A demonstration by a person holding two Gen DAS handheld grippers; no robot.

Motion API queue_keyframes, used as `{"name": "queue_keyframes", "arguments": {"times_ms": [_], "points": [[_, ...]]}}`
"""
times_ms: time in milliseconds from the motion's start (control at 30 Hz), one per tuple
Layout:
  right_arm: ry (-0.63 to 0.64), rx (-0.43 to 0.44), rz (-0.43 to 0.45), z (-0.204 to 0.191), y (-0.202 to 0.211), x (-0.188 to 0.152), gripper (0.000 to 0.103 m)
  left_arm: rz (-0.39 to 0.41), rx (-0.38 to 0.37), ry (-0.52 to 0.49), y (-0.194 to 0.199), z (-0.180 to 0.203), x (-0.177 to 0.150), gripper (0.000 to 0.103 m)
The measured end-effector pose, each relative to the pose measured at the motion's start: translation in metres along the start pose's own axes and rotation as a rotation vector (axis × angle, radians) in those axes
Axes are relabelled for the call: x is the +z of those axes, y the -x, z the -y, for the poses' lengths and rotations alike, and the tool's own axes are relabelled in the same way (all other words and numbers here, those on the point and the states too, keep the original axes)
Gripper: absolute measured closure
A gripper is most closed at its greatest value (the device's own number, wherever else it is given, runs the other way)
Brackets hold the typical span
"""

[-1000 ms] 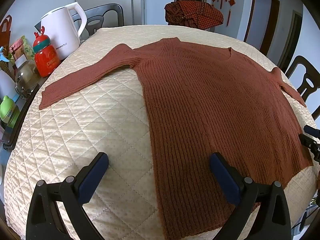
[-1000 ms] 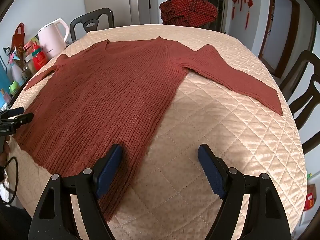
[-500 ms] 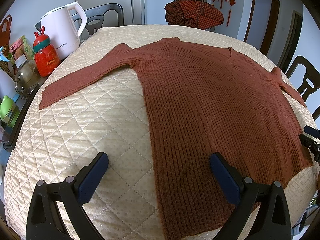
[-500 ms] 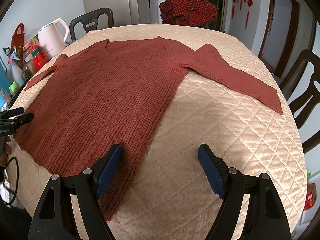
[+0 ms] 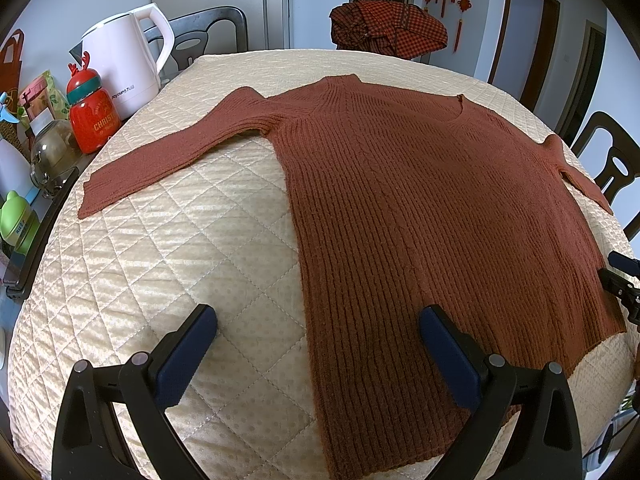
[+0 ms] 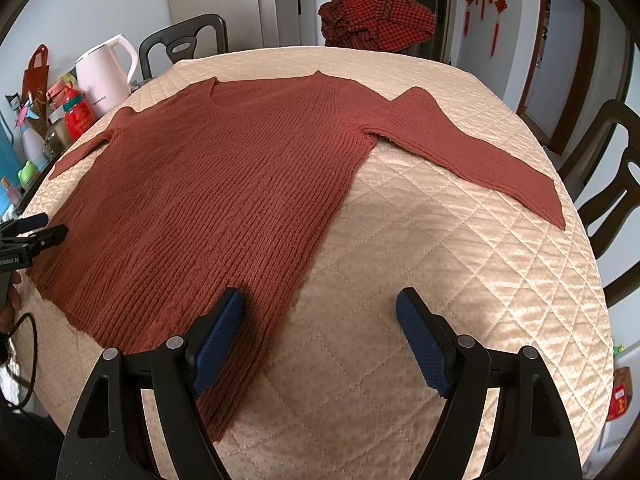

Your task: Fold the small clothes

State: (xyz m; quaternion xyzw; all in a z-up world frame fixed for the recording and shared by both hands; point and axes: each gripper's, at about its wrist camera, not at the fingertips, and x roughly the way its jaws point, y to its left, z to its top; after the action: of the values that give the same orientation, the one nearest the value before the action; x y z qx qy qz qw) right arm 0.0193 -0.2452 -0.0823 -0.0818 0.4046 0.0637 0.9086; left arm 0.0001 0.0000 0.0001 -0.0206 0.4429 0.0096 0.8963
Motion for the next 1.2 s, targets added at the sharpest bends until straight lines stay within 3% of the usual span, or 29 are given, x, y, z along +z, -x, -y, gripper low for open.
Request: {"name": "queue_keyframes", "arguments": {"times_ms": [1200], "points": [[-0.002,0.0,-0.017,-0.0018,-0.0018,-0.0001,0.024,0.0,0.001,0.0,-0.0001,0.0003,0.0002,0.0]]}}
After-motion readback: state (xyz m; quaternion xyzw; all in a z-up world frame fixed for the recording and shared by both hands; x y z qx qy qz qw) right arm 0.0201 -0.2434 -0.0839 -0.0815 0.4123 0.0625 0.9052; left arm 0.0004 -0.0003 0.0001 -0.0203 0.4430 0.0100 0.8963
